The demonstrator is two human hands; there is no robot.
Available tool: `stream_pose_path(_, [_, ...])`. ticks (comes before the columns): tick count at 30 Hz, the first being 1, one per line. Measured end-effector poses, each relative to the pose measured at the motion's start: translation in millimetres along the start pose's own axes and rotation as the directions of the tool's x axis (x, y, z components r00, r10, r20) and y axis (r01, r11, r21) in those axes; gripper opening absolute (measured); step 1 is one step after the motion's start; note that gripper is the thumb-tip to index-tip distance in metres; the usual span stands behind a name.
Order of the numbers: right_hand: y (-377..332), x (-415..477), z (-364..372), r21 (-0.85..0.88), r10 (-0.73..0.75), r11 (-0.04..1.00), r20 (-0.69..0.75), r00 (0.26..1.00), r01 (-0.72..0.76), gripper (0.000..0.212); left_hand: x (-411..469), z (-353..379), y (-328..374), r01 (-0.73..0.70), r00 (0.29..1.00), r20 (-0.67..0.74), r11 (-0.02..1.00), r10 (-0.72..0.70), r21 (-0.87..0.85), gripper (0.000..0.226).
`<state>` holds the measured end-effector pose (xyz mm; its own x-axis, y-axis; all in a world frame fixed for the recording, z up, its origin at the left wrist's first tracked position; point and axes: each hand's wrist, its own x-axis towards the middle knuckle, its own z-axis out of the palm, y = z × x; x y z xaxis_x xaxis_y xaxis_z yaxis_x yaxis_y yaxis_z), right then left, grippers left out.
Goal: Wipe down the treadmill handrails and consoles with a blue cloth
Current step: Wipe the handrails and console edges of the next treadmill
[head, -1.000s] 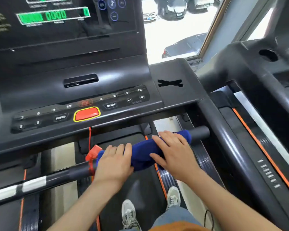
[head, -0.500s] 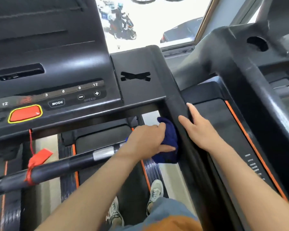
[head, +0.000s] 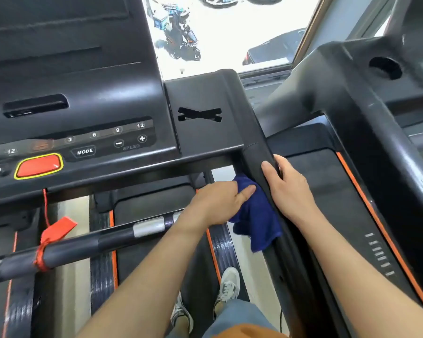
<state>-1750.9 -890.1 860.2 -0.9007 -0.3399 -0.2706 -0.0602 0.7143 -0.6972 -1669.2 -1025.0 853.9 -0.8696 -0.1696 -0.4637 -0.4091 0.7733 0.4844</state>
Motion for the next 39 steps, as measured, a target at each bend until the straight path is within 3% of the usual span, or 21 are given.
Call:
stream_pose_path(2, [-3,-7,0,0.01,-0.054,0.998,-0.122,0.991,0.056,0.044,-16,9,5,-0.039,0.987,-0.157,0.999,0.038,-0.003,0.041])
stream_pose_path(5, [-20,-41,8,0.072,-0.221,0.967,-0.228,0.948,0.243,0.042,-32,11,2,-0.112,0.969,-0.245,0.938,0.03,-0.328,0.031])
stream_pose_path(6, [-26,-53,13,0.021,-0.269,0.96,-0.206,0.941,0.279,0.043,-37,7,-1,-0.144,0.966,-0.259,0.869,0.019,-0.473,0.027])
stream_pose_path(8, [-39,-69,22,-0.051,-0.266,0.964,-0.131,0.955,0.262,0.038,-49,-2,-7,-0.239,0.961,-0.274,0.634,0.045,-0.735,0.025])
stream_pose_path(10, [-55,-70,26,0.108,-0.214,0.969,-0.071,0.974,0.221,0.023,-61,-12,-13,-0.309,0.951,-0.292,0.419,0.105,-0.854,0.05])
stream_pose_path(12, [-73,-65,31,0.278,-0.168,0.942,-0.101,0.981,0.19,0.013,-67,-23,-24,-0.353,0.935,-0.314,0.375,0.163,-0.857,0.072])
stream_pose_path(15, [-107,-48,35,0.352,-0.111,0.893,-0.43,0.896,0.279,0.009,-67,-45,-48,-0.447,0.892,-0.423,0.467,0.162,-0.763,0.089])
stream_pose_path(17, [-125,-28,39,0.238,-0.154,0.911,-0.56,0.814,0.336,0.022,-64,-60,-68,-0.468,0.852,-0.505,0.635,0.139,-0.614,0.086])
stream_pose_path(19, [-135,-8,58,-0.025,-0.284,0.951,-0.459,0.842,0.307,0.049,-61,-67,-91,-0.347,0.801,-0.587,0.889,0.115,-0.3,0.07])
stream_pose_path(20, [-135,-1,72,-0.191,-0.354,0.933,-0.352,0.866,0.303,0.055,-60,-70,-101,-0.275,0.769,-0.624,0.953,0.141,-0.124,0.06])
stream_pose_path(22, [-125,5,104,-0.471,-0.419,0.826,-0.142,0.897,0.311,0.06,-54,-73,-115,-0.213,0.732,-0.628,0.964,0.265,0.159,0.045])
stream_pose_path(25, [-117,13,122,-0.624,-0.376,0.733,-0.04,0.926,0.271,0.061,-42,-78,-125,-0.211,0.71,-0.6,0.924,0.37,0.32,0.031])
stream_pose_path(29, [-137,40,121,-0.654,-0.45,0.66,0.05,0.892,0.37,0.058,-28,-86,-129,-0.214,0.692,-0.608,0.915,0.389,0.343,0.016])
stream_pose_path(33, [-163,95,122,-0.569,-0.47,0.703,0.078,0.879,0.426,0.05,-6,-98,-128,-0.16,0.68,-0.664,0.947,0.311,0.28,0.029])
stream_pose_path(39, [-192,174,124,-0.625,-0.434,0.693,0.037,0.9,0.359,0.05,21,-117,-112,-0.015,0.702,-0.69,0.973,0.174,0.231,0.045])
